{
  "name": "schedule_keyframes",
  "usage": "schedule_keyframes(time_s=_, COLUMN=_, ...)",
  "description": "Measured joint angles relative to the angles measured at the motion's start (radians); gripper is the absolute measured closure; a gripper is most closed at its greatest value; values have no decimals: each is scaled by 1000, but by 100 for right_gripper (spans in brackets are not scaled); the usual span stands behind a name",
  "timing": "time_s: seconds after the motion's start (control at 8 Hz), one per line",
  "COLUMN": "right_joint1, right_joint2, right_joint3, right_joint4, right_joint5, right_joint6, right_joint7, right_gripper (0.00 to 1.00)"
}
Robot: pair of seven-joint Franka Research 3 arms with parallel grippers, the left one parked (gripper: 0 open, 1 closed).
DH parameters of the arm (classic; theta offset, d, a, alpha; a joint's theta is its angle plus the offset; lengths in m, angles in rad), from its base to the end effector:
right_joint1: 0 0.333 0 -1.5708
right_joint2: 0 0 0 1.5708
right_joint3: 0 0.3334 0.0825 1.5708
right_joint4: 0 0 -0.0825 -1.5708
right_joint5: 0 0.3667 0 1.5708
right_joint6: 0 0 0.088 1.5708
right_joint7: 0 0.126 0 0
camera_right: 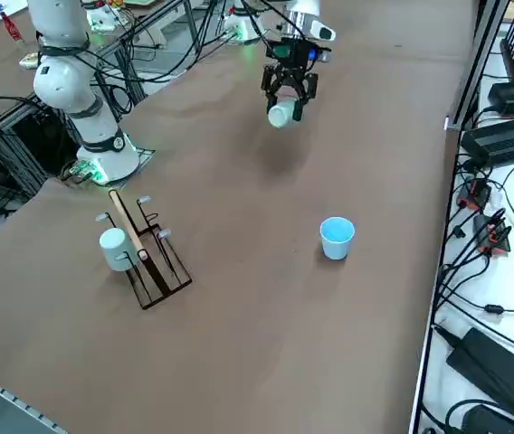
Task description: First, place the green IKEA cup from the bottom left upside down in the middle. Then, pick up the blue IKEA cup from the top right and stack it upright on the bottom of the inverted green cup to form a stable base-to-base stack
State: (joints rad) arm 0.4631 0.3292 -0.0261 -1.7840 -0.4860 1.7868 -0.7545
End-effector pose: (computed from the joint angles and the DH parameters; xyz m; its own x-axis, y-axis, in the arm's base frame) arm 0.5563 0.2073 0.3664 0.1808 0.8293 -0.5288 0.9827 -0.1745 0.0623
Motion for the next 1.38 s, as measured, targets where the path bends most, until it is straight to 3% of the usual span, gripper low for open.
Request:
schedule_keyframes(time_s=0.5, right_joint1=9, right_joint2=120, right_joint3=4, right_joint4=126, right_joint5=-117, right_joint6=-170, right_joint7=122, right_gripper=11)
schedule_keyframes(time_s=1.0, right_joint1=90, right_joint2=248, right_joint3=9, right_joint4=136, right_joint5=-251, right_joint6=-277, right_joint7=194, right_gripper=11)
schedule_keyframes(time_s=1.38, right_joint1=94, right_joint2=347, right_joint3=8, right_joint4=137, right_joint5=-313, right_joint6=-288, right_joint7=233, right_gripper=13)
